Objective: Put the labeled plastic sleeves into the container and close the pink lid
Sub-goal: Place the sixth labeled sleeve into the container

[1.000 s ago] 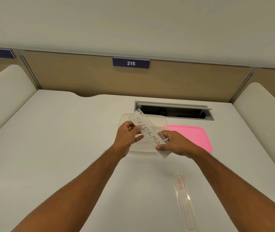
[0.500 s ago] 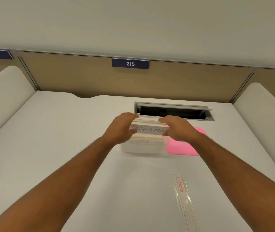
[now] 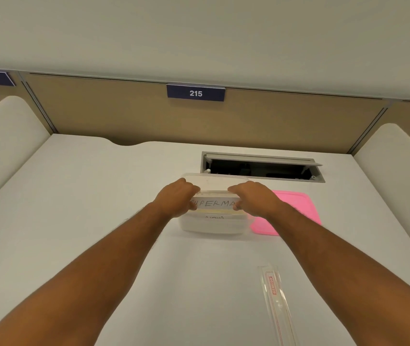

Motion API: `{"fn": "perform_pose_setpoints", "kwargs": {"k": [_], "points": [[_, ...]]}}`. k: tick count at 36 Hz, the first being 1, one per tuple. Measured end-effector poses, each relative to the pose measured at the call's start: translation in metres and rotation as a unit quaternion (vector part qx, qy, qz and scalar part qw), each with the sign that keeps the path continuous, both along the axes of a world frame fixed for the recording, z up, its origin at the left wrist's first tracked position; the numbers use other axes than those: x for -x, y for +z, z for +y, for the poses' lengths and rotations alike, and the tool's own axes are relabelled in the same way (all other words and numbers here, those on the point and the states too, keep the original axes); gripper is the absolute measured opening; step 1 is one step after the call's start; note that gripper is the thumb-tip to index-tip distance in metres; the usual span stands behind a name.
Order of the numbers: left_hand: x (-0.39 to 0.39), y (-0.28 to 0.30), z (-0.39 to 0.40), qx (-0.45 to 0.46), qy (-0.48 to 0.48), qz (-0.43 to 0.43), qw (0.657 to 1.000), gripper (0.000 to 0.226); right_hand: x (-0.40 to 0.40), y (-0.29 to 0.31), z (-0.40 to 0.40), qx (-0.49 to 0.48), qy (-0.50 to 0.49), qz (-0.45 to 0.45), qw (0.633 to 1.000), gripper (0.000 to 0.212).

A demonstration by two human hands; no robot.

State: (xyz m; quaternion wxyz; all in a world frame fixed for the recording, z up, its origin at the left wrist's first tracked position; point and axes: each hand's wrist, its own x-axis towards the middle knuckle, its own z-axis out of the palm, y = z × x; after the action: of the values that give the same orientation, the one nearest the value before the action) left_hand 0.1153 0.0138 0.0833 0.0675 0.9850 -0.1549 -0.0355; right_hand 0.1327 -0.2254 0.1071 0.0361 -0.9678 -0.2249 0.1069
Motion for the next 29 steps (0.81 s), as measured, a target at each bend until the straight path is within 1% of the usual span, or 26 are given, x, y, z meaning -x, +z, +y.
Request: {"fn": "perform_pose_setpoints", "kwargs": {"k": [2,6,13,17,22,25,29], "points": [[-0.004,-0.002,-0.001,-0.009,-0.007,0.006,1.000,0.043,-0.003,-0.005,0.003,0.004,0.000,0.003,1.000,0.040],[-0.011,-0.008,-0.003,-0.030,-0.009,0.026,0.999,0.046,-0.008,-0.015,0.006,0.010,0.005,0.015,1.000,0.038],[-0.019,-0.019,-0.008,-0.058,0.005,0.066,0.996,0.048,-0.012,-0.033,0.003,0.037,0.012,0.034,0.999,0.042],[-0.021,-0.023,-0.011,-0.060,0.000,0.077,0.995,0.041,-0.011,-0.041,0.001,0.039,0.003,0.044,0.998,0.039],[-0.023,-0.027,-0.013,-0.070,-0.002,0.090,0.993,0.040,-0.012,-0.049,0.002,0.038,0.007,0.042,0.998,0.035],[-0.024,-0.028,-0.013,-0.077,-0.007,0.092,0.993,0.038,-0.013,-0.052,0.002,0.037,0.010,0.043,0.998,0.037],[-0.026,-0.030,-0.013,-0.078,-0.006,0.102,0.992,0.042,-0.014,-0.055,0.002,0.042,0.012,0.044,0.998,0.041]]}}
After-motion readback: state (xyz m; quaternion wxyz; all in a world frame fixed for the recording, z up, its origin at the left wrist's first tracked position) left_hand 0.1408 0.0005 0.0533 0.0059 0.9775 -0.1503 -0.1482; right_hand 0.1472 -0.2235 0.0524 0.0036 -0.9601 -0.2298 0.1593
